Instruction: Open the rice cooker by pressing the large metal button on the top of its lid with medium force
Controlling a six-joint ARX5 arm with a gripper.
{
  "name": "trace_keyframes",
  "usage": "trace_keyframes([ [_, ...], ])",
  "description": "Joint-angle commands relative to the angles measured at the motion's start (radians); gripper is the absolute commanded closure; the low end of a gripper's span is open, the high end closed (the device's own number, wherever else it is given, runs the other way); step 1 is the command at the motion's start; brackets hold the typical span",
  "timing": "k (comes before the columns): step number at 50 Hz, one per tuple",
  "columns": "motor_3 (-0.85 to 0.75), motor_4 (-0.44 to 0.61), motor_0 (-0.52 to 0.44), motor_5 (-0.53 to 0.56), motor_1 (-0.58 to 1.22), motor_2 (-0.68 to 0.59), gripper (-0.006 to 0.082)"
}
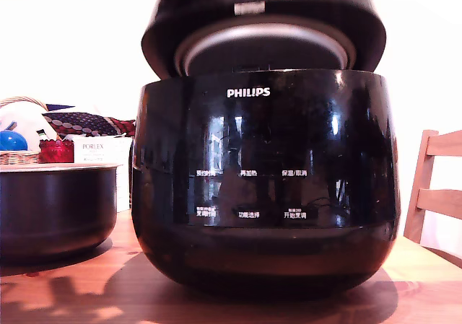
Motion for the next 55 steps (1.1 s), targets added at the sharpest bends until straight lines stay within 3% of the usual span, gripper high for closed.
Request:
trace_keyframes([
  [1, -0.004, -0.021, 0.015, -0.004, -0.016, -0.024, 0.0789],
  [12, -0.025, -0.077, 0.086, -0.001, -0.066, -0.024, 0.0789],
  [32, -0.137, -0.125, 0.314, 0.031, -0.177, -0.024, 0.0789],
  [55, -0.216, -0.132, 0.521, 0.030, -0.269, -0.024, 0.0789],
])
